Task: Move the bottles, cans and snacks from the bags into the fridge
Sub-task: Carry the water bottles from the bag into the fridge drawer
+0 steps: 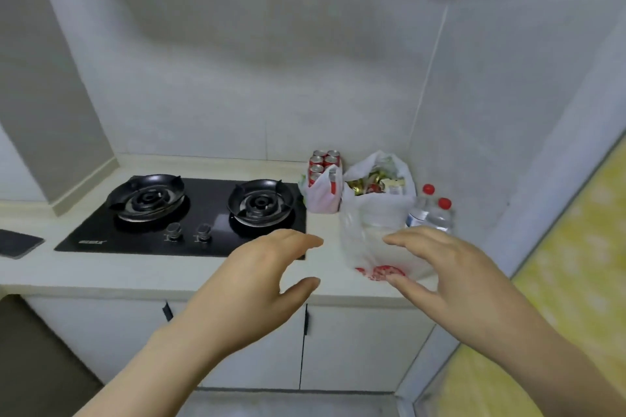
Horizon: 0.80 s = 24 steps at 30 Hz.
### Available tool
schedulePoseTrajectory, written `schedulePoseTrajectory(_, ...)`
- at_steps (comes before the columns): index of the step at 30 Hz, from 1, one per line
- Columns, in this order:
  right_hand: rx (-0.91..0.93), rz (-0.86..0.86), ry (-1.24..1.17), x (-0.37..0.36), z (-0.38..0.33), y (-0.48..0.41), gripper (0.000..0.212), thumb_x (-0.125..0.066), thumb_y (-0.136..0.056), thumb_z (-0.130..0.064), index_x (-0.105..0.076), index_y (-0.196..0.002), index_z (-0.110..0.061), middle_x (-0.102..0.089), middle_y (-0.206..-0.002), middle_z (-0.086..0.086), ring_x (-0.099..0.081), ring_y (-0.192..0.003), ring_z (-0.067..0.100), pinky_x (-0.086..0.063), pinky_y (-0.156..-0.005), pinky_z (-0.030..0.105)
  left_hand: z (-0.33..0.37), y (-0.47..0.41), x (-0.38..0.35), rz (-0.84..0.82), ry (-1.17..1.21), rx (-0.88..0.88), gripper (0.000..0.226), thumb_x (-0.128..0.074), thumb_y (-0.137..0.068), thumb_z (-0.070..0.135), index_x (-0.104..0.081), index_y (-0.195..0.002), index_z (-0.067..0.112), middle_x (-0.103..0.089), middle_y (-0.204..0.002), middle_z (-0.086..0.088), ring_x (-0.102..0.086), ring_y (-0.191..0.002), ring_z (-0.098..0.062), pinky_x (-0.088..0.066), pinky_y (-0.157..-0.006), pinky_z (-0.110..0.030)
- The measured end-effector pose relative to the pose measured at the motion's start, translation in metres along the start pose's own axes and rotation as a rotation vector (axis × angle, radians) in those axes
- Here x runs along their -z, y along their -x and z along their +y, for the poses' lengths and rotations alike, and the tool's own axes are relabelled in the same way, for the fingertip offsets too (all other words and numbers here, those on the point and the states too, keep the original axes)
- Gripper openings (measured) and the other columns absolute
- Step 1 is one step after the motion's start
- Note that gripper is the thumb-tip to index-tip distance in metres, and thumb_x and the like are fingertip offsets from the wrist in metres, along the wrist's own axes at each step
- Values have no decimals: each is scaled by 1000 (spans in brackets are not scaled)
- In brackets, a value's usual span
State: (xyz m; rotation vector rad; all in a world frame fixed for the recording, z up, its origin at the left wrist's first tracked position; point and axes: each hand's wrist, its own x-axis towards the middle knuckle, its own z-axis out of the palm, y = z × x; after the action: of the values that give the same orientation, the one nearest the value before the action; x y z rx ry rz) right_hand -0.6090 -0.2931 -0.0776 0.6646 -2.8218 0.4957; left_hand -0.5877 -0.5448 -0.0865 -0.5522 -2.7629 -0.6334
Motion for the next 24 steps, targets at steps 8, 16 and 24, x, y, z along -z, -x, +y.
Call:
schedulePoseTrajectory(8, -135, 28, -61, 4, 101, -33, 40, -63, -88, -39, -56, -128, -39, -53, -127, -25, -50, -113, -6, -35, -94, 10, 15, -102, -63, -50, 68, -18, 45, -56, -91, 41, -47, -135, 38, -49, -131, 25, -46, -120, 6, -31, -90, -1)
schedulePoseTrajectory(16, -263, 70, -175, -9, 175, -63, 37, -68, -86, -34, -62, -122, -33, -59, -119, -23, -54, -110, -2, -37, -91, 12, 13, -165, -122, -104, 86, 55, 44, -57, -91, 39, -48, -134, 37, -51, -132, 23, -48, -119, 6, -33, -94, -7)
schedulePoseTrajectory(24, -385, 77, -231, -31, 230, -97, 37, -69, -83, -30, -63, -120, -33, -60, -116, -21, -55, -108, -1, -41, -93, 17, -2, -228, -155, -176, 114, 26, 44, -57, -91, 41, -48, -134, 39, -51, -132, 24, -49, -117, 5, -32, -93, -5)
